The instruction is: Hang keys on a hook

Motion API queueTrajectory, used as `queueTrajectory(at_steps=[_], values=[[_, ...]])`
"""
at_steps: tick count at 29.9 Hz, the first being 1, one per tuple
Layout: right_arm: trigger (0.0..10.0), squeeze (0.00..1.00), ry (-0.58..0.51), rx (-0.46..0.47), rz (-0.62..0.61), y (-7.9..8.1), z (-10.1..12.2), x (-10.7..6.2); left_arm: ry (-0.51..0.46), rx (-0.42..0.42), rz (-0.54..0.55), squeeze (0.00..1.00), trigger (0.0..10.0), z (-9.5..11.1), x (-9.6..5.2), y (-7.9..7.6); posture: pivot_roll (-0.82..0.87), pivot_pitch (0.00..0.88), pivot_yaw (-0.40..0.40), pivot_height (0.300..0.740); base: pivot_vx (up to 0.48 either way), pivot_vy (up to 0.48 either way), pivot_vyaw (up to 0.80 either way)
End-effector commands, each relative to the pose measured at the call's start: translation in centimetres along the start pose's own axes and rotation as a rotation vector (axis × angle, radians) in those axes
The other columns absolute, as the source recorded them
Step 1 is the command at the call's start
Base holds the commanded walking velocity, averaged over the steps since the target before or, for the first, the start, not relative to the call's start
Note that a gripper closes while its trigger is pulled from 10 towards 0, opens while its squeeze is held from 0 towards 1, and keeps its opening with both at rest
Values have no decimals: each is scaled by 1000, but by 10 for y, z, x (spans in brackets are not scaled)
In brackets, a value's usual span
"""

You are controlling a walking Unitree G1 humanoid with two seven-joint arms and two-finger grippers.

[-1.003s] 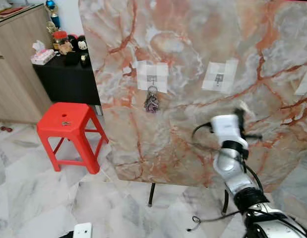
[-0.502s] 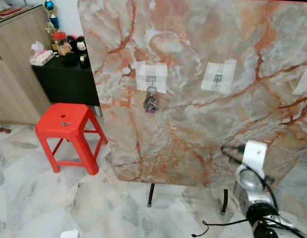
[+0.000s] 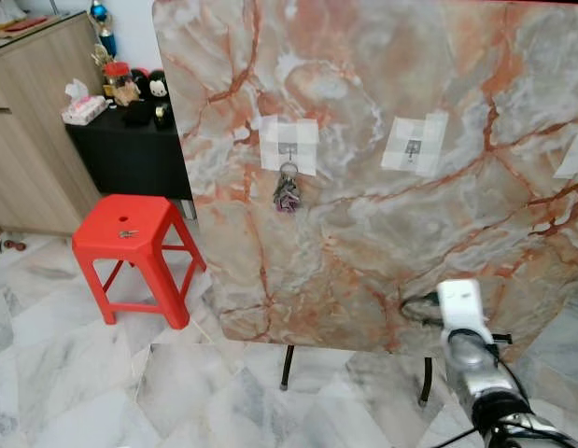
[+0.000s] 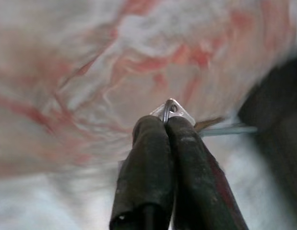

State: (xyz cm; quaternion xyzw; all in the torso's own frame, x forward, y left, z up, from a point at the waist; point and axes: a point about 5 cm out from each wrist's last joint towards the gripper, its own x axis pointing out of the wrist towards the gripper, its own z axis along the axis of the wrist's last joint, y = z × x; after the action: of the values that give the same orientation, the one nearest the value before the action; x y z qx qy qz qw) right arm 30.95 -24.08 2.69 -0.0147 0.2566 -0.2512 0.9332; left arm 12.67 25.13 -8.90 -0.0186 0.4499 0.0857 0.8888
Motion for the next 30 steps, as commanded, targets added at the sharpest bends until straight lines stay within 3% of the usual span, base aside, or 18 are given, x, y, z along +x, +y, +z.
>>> queueTrajectory(at_steps=[1, 3, 8, 11, 12, 13, 14, 15, 17, 18, 19, 20, 23, 25, 27, 28, 29, 30], values=[[10000, 0, 211, 232, 36, 7, -26, -4, 0, 11, -20, 0, 10000, 3, 4, -15, 122, 0, -16, 740, 0, 0, 0], [10000, 0, 260, 247, 51, 9, -35, -7, -4, 12, -27, 0, 10000, 6, 5, -21, 124, 0, -17, 740, 0, 0, 0], [10000, 0, 140, -283, 179, 19, -38, -10, -10, 15, -36, 0, 10000, 10, 8, -32, 126, 0, -17, 740, 0, 0, 0], [10000, 0, 251, -56, 232, 19, -51, -13, -7, 15, -33, 0, 10000, 10, 8, -31, 126, 0, -17, 740, 0, 0, 0], [10000, 0, 259, -74, 253, 19, -53, -14, -5, 14, -30, 0, 10000, 10, 8, -30, 125, 0, -17, 740, 0, 0, 0], [10000, 0, 238, -277, 321, 20, -57, -15, -4, 12, -27, 0, 10000, 10, 8, -26, 125, 0, -15, 740, 0, 0, 0], [10000, 0, 238, -277, 321, 20, -57, -15, -4, 12, -27, 0, 10000, 10, 8, -26, 125, 0, -15, 740, 0, 0, 0], [10000, 0, 225, -777, 490, 22, -76, -23, -3, 7, -21, 0, 10000, 9, 6, -18, 120, 0, -16, 740, 0, 0, 0], [10000, 0, 248, -969, 527, 14, -89, -26, -1, 2, -15, 0, 10000, 8, 5, -10, 121, 0, -18, 740, 0, 0, 0], [10000, 0, 253, -968, 510, 10, -90, -25, -1, 0, -12, 0, 10000, 7, 4, -6, 122, 0, -18, 740, 0, 0, 0], [10000, 0, 285, -730, 484, 11, -92, -26, -1, -7, -2, 0, 10000, 6, 1, 6, 118, 0, -17, 740, 0, 0, 0], [10000, 0, 285, -730, 484, 11, -92, -26, -1, -7, -2, 0, 10000, 6, 1, 6, 118, 0, -17, 740, 0, 0, 0], [10000, 0, 380, -401, 470, 12, -104, -32, 2, -12, 7, 0, 10000, 2, -3, 18, 118, 0, -17, 740, 0, 0, 0], [10000, 0, 424, -503, 493, 7, -120, -39, 5, -14, 9, 0, 10000, 0, -5, 23, 126, 0, -18, 740, 0, 0, 0], [10000, 0, 416, -831, 549, 0, -135, -45, 6, -16, 10, 0, 10000, -1, -6, 25, 128, 0, -20, 740, 0, 0, 0], [10000, 0, 443, -643, 490, 0, -138, -47, 6, -18, 12, 0, 10000, -2, -7, 26, 133, 0, -20, 740, 0, 0, 0], [10000, 0, 491, -257, 412, 6, -135, -47, 6, -20, 13, 0, 10000, -2, -7, 26, 134, 0, -20, 740, 0, 0, 0], [10000, 0, 491, -257, 412, 6, -135, -47, 6, -20, 13, 0, 10000, -2, -7, 26, 134, 0, -20, 740, 0, 0, 0]])
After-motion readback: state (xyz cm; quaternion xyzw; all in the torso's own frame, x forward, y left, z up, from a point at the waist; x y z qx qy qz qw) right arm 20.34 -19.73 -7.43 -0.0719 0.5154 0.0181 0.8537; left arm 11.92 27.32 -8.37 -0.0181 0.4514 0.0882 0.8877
